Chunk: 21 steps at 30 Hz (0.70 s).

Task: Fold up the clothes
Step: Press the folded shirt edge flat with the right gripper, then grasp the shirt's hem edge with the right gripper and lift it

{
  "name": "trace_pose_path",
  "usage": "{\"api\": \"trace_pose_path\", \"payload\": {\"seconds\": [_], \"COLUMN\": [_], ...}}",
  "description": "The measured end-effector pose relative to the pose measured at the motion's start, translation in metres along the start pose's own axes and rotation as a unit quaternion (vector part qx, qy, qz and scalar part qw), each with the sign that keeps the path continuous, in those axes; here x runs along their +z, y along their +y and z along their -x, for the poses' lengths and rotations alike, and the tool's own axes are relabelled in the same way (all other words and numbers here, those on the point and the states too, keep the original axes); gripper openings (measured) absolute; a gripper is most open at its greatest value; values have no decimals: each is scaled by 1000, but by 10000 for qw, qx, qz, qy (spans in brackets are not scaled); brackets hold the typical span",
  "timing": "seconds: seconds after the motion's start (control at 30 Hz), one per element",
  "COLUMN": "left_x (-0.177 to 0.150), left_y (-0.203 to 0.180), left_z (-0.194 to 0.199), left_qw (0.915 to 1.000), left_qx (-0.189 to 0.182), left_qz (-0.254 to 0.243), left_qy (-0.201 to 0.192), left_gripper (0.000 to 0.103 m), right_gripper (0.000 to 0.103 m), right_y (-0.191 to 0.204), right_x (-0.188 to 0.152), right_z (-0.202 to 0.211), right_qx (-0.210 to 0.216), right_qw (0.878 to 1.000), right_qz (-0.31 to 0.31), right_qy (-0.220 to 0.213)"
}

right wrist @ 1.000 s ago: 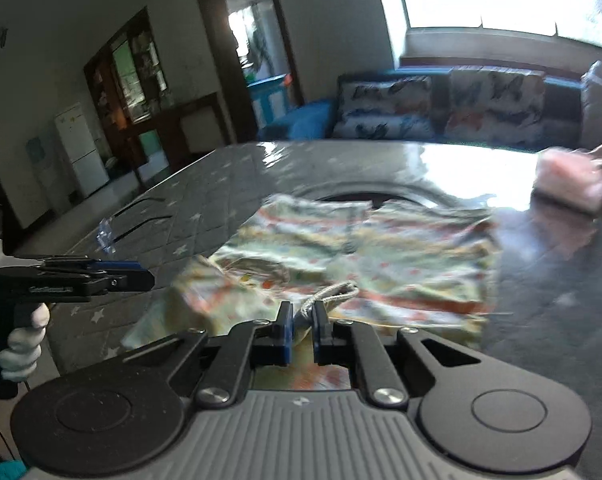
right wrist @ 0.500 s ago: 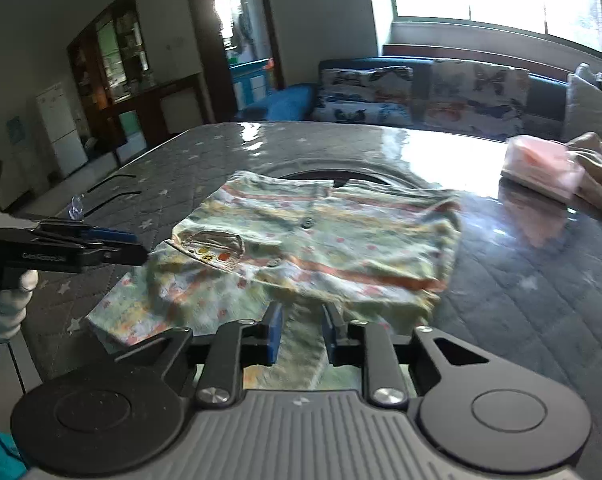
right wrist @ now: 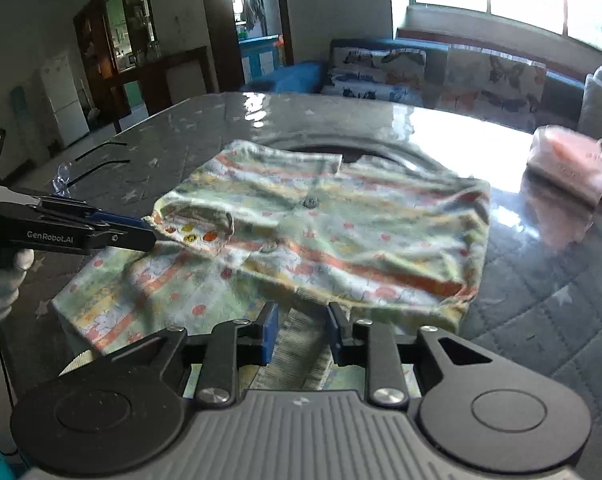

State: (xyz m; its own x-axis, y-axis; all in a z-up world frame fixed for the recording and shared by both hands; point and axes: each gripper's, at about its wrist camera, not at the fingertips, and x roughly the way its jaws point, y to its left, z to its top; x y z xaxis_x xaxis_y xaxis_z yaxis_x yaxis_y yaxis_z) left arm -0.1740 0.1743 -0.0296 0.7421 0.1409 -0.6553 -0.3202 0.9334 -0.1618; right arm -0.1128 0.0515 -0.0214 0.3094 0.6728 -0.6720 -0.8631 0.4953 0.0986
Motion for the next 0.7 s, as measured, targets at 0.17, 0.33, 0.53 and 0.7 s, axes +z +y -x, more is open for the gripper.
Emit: {"api": "trace_pose_path", "payload": {"seconds": [0.17, 0.33, 0.53, 0.7], "left_x": [-4, -6, -16, -34], "left_y": [-4, -7, -44, -62], "left_z": [0, 4, 19, 12], "left_qw": [9999, 9998, 9973, 9940], "left_qx": [24, 99, -431, -415], "left_qz": [-157, -183, -588, -992], "left_qy": [28, 13, -10, 213], "left_gripper": [34, 35, 35, 37], "right_gripper": [38, 42, 46, 48], "right_y": [11, 21, 30, 30], "right_x": [-5, -18, -21, -31], "right_z": [4, 9, 20, 24], "right_qx": [277, 241, 266, 199], "right_qw": [9995, 9985, 9974, 9975], "right_qz": [122, 448, 664, 655], "right_qy": [47, 197, 125, 147]}}
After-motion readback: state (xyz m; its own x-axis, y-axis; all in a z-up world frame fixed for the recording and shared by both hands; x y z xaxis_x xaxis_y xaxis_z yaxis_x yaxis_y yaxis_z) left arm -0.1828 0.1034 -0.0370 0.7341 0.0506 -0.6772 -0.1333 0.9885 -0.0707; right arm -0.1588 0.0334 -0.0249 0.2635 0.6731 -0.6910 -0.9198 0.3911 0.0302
